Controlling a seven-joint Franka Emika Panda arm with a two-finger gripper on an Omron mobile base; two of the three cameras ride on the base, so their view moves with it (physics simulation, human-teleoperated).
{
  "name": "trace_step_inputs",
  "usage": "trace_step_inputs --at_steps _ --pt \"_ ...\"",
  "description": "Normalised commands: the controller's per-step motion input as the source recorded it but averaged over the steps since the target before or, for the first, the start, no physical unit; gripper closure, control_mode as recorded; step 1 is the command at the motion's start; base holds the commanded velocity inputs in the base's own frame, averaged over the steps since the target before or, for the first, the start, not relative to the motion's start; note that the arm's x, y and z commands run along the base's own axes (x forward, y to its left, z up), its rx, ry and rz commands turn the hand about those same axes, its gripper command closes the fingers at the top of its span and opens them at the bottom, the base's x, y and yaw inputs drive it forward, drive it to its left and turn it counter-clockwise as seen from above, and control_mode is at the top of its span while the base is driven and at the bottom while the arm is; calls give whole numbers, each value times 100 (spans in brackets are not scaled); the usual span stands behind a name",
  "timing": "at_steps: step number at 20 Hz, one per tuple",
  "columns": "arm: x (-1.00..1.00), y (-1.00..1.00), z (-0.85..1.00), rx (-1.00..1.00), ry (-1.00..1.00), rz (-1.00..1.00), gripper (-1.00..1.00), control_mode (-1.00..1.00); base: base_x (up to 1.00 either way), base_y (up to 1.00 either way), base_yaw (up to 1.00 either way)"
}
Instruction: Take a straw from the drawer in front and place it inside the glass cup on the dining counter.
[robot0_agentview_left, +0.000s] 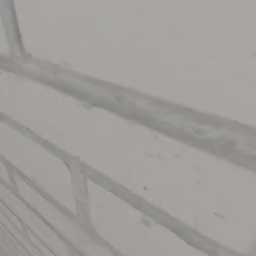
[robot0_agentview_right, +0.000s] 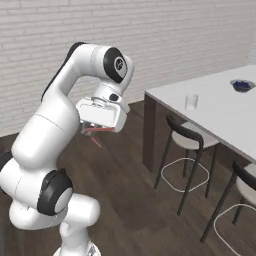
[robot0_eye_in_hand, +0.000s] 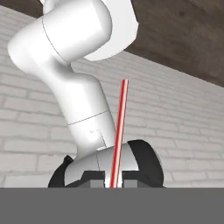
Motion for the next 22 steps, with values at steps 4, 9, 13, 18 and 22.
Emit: trace_step_inputs --at_steps 4,9,13,18,22 --pt "0 0 0 0 0 0 100 100 100 82 -41" --pt "0 0 0 0 0 0 100 100 100 81 -41" --pt "0 0 0 0 0 0 100 100 100 77 -41" --pt "0 0 0 0 0 0 100 100 100 46 -40" --pt "0 0 0 0 0 0 100 100 100 3 -32"
